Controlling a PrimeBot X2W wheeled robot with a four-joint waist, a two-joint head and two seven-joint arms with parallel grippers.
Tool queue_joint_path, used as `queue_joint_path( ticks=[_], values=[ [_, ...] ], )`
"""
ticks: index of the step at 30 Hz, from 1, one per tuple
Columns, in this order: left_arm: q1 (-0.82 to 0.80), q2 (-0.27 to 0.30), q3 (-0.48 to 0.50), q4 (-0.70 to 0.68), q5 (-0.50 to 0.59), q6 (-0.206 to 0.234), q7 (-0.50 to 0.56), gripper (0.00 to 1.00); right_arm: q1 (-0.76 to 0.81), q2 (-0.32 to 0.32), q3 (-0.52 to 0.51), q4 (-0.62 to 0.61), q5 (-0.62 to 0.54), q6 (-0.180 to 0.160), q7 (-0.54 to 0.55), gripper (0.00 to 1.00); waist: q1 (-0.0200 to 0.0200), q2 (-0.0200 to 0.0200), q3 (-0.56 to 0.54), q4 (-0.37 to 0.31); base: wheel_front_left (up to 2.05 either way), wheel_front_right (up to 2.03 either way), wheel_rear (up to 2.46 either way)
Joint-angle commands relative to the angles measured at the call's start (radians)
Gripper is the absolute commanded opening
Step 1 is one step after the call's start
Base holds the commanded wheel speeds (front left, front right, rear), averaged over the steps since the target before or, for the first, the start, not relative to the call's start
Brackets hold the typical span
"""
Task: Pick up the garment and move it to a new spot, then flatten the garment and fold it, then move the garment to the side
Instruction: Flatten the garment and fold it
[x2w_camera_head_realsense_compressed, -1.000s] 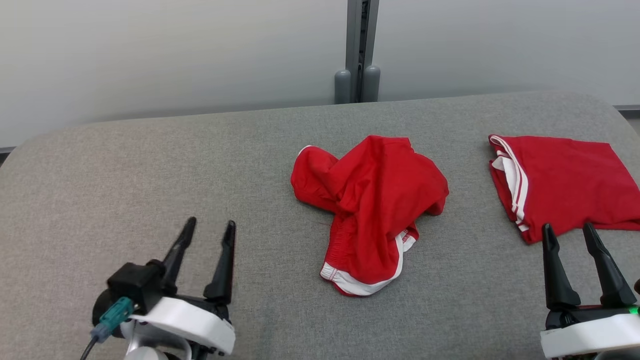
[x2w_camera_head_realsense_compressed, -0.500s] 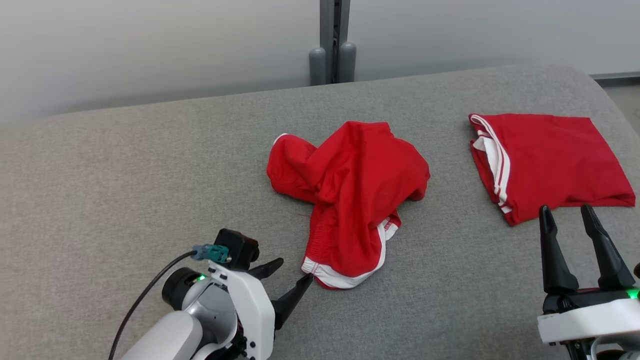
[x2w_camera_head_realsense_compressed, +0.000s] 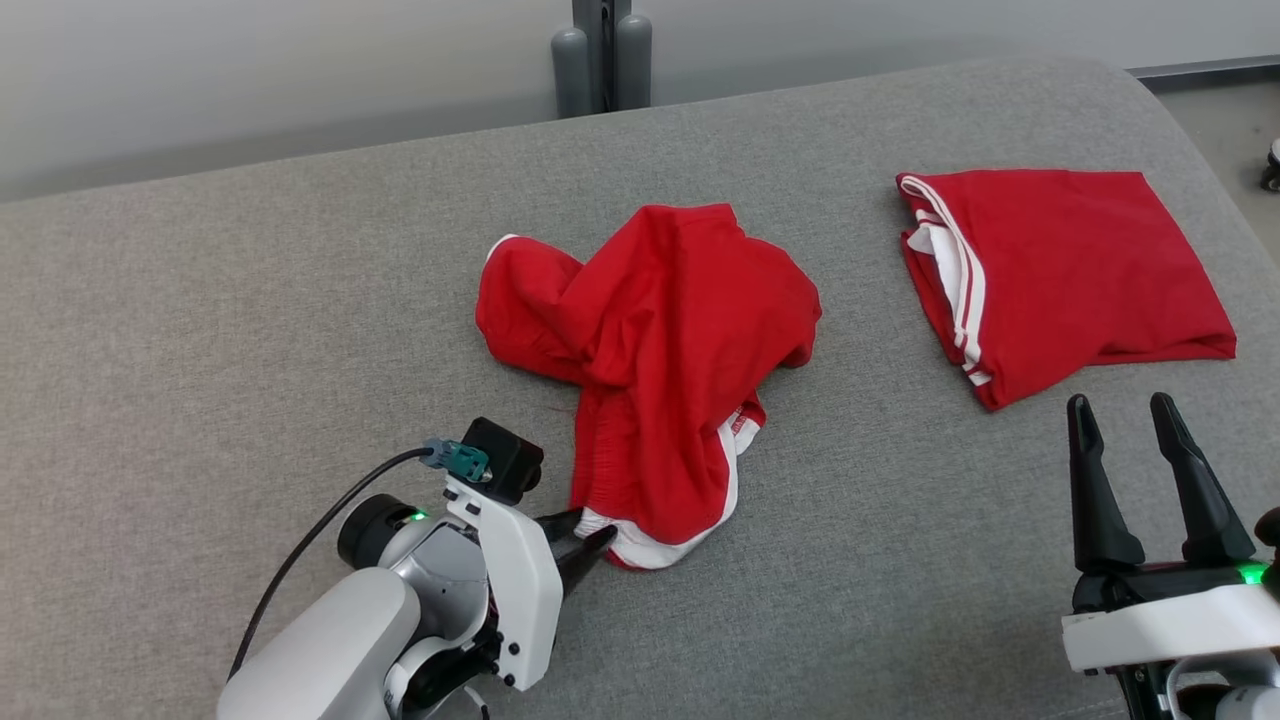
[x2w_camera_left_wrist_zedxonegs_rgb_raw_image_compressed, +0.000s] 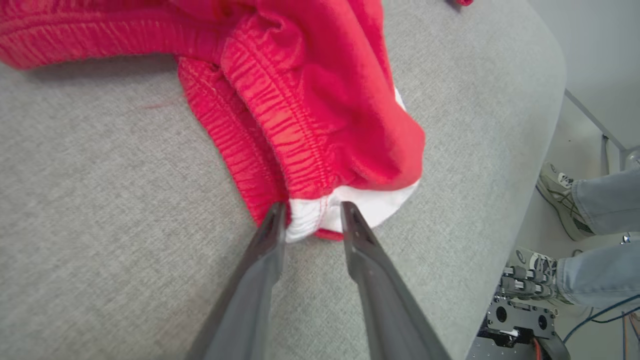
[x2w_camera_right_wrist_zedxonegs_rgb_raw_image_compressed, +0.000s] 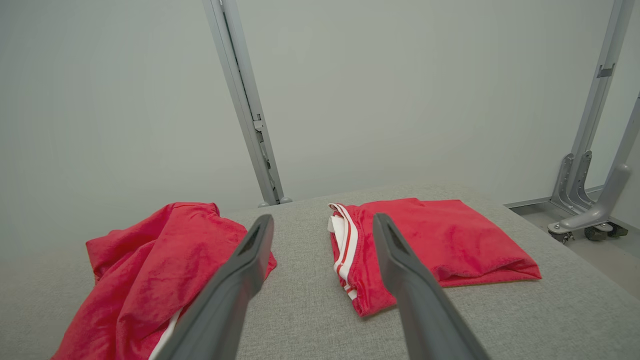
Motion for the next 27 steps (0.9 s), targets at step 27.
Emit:
queue_joint_path(
  ticks=[27],
  values=[
    [0.249,0.267,0.144,-0.152,-0.163,0.194,-0.120,0.00,0.079,-0.058,-0.022,-0.008,0.030,0.001,0.088,1.00,0.0000,0.0000,-0.112,0.143,0.00,0.00,0.00]
  ],
)
